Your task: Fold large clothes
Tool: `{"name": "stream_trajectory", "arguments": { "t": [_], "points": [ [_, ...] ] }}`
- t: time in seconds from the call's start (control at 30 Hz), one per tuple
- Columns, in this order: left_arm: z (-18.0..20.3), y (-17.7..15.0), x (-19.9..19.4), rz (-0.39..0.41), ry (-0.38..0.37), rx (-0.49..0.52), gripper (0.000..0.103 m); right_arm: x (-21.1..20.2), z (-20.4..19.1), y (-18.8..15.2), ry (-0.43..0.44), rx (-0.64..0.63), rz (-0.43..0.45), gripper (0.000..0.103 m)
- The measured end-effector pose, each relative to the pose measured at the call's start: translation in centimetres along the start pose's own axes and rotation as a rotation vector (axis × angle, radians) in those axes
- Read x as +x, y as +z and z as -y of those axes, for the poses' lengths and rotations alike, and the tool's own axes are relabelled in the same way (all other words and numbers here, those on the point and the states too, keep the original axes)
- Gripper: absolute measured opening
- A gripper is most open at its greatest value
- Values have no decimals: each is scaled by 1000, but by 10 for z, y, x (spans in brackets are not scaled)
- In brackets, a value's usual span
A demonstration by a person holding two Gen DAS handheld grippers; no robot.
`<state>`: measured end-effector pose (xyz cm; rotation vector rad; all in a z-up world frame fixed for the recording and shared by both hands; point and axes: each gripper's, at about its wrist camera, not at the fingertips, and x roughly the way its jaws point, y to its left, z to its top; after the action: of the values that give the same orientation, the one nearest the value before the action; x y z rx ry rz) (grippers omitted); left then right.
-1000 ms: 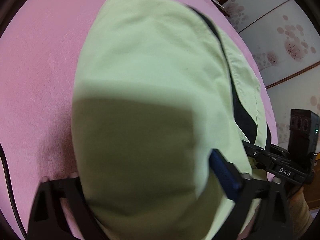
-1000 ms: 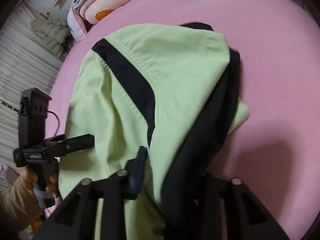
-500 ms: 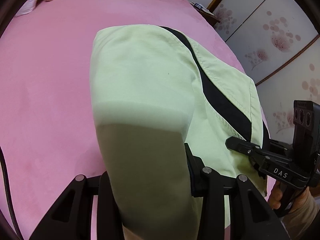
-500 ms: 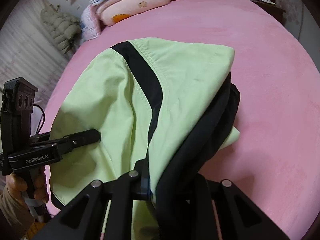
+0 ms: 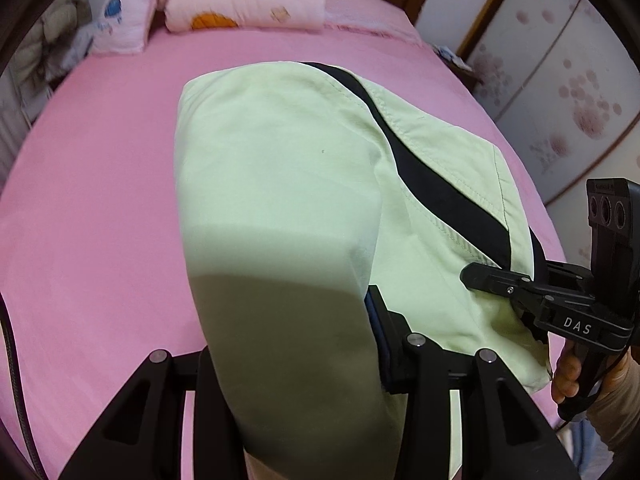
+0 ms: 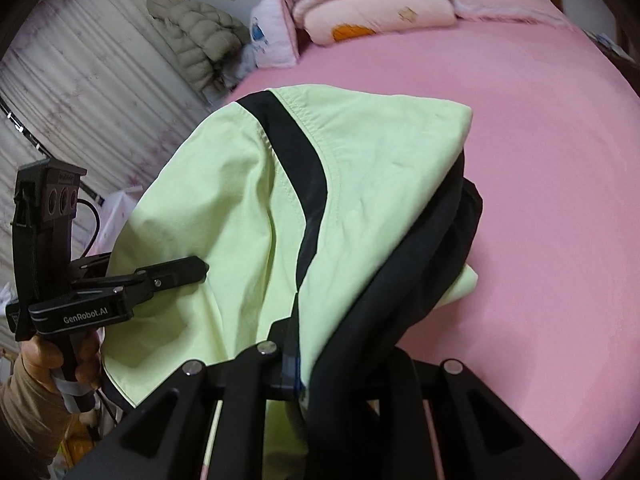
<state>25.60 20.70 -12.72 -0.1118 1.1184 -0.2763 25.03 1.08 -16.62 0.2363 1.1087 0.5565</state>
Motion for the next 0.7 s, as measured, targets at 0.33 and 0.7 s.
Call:
{"name": "stream_trajectory", "arguments": {
  "t": [0.33,0.7],
  "points": [
    [-107,87,134,49,17,9,45,146,28,97,-68,21,101,14],
    [-141,71,218,78,173,-9,103,213,93,81,-217,32,64,58]
  ]
}}
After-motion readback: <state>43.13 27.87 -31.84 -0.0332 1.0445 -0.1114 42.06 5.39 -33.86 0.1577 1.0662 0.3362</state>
